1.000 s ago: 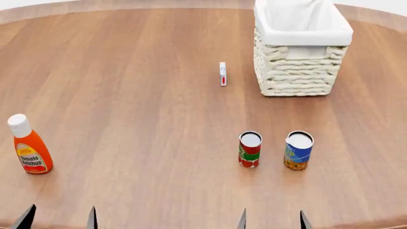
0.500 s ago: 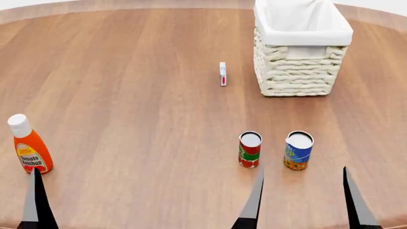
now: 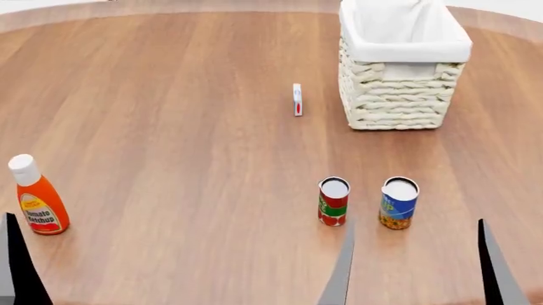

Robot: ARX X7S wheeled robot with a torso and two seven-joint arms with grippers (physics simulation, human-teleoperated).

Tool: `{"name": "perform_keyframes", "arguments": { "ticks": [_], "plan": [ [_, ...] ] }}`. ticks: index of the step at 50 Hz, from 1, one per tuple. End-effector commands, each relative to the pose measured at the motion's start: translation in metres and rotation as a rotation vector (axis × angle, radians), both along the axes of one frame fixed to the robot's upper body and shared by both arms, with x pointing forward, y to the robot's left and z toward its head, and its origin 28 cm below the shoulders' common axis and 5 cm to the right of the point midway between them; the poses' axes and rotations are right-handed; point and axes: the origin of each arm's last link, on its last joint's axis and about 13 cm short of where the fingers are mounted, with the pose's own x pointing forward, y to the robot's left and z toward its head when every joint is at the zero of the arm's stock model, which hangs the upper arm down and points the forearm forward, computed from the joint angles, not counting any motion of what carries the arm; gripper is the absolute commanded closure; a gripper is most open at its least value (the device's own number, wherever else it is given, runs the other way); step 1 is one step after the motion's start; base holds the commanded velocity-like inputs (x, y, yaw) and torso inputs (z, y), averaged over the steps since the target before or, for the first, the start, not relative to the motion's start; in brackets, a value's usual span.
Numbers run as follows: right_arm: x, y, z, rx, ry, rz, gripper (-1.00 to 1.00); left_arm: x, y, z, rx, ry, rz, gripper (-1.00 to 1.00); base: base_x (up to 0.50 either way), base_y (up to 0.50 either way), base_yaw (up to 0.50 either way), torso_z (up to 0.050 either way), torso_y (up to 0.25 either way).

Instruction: Pick up the alphabet soup and the cream cheese box, and put them in the basket.

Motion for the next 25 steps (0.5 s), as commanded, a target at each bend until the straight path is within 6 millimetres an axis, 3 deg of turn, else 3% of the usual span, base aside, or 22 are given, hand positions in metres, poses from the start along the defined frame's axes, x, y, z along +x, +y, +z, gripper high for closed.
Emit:
{"name": "perform_keyframes", "arguments": {
  "ticks": [1,25],
  "plan": [
    [0.0005,-0.0004,-0.0012,-0.012,0.005,0.003,-1.00,0.0027,-0.0011,-0.0046,0.008,0.006,0.002,-1.00,0.17,0.00,0.00,0.000,0.000],
    [-0.0007,0.0017,0.0048,-0.048,-0.012,0.031,-1.00,0.0018,-0.0001,-0.0020,0.018,0.014,-0.014,-1.00,0.22,0.00,0.00,0.000,0.000]
  ]
}}
